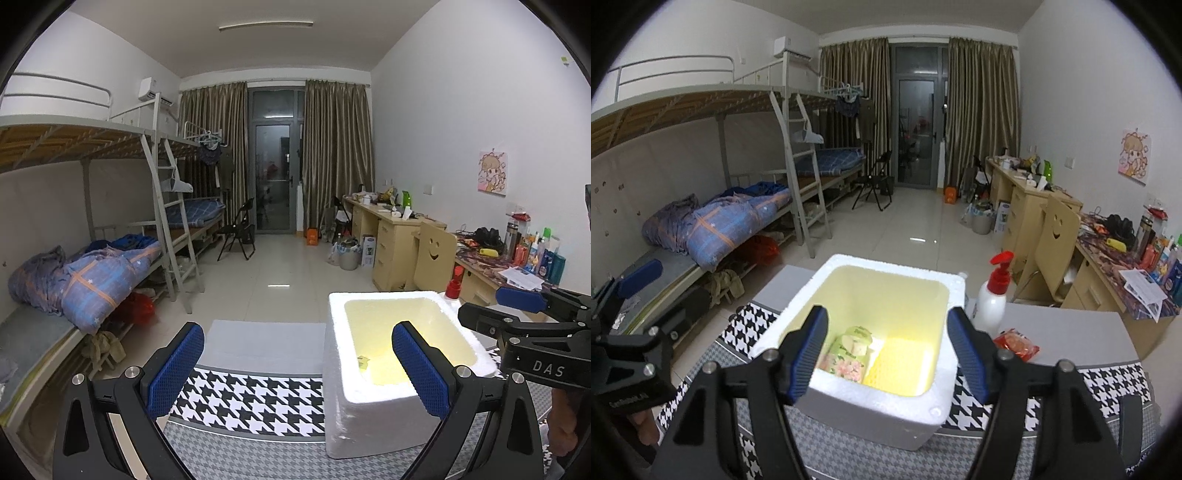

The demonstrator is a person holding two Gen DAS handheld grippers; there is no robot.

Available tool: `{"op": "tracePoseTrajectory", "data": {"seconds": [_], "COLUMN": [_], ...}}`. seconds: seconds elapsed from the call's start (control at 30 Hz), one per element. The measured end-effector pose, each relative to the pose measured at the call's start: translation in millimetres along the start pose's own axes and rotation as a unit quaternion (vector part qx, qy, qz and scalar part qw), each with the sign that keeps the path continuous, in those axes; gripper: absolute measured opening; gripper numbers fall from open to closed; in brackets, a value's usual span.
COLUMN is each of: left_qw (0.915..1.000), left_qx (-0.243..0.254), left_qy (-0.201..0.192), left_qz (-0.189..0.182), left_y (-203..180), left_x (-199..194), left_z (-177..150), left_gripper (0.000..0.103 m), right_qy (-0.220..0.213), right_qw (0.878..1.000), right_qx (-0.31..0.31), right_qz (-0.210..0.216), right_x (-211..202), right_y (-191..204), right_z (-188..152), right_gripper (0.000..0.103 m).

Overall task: Organize soft objects
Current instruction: 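Withdraw both grippers from the foam box back toward the table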

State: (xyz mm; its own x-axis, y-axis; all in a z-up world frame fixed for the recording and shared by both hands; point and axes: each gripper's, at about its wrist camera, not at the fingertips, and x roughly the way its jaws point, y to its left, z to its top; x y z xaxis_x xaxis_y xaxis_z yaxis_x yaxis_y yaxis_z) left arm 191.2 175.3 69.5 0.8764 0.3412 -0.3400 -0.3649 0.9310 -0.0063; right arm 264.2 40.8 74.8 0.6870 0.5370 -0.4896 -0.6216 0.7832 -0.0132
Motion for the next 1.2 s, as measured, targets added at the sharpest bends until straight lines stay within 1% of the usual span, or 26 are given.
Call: {"op": "tracePoseTrajectory", "data": {"seconds": [0.07, 0.17, 0.43, 0.8, 0.97, 1.2], "left_qw": [1.0000, 0.9999, 0.9995, 0.9978, 0.9961, 0.9941], "left_qx": [0.002, 0.002, 0.018, 0.025, 0.028, 0.037], "left_qy": [-0.003, -0.006, -0.016, -0.028, -0.032, -0.036], "left_qz": [-0.003, -0.008, -0.021, -0.056, -0.077, -0.095], "left_y": [-2, -4, -16, -32, -42, -51], "left_x": [-6, -13, -35, -61, -72, -81], "left_z": [-1, -1, -6, -13, -17, -23], "left_gripper": [0.102, 0.102, 0.102, 0.102, 0.102, 0.102], "right_qy": [-0.011, -0.021, -0.037, -0.059, -0.059, -0.067], "right_qw": [1.000, 1.000, 0.999, 0.998, 0.998, 0.997], "right_qx": [0.001, 0.003, 0.011, 0.022, 0.028, 0.024], "right_qz": [-0.001, -0.003, -0.010, -0.021, -0.025, -0.044], "right_x": [-6, -15, -38, -77, -86, -100], "right_y": [0, -2, -5, -19, -25, -31], "right_z": [-1, -3, -11, -29, -38, -51], "right_gripper": [0.078, 0.080, 0.081, 0.081, 0.081, 0.081]}}
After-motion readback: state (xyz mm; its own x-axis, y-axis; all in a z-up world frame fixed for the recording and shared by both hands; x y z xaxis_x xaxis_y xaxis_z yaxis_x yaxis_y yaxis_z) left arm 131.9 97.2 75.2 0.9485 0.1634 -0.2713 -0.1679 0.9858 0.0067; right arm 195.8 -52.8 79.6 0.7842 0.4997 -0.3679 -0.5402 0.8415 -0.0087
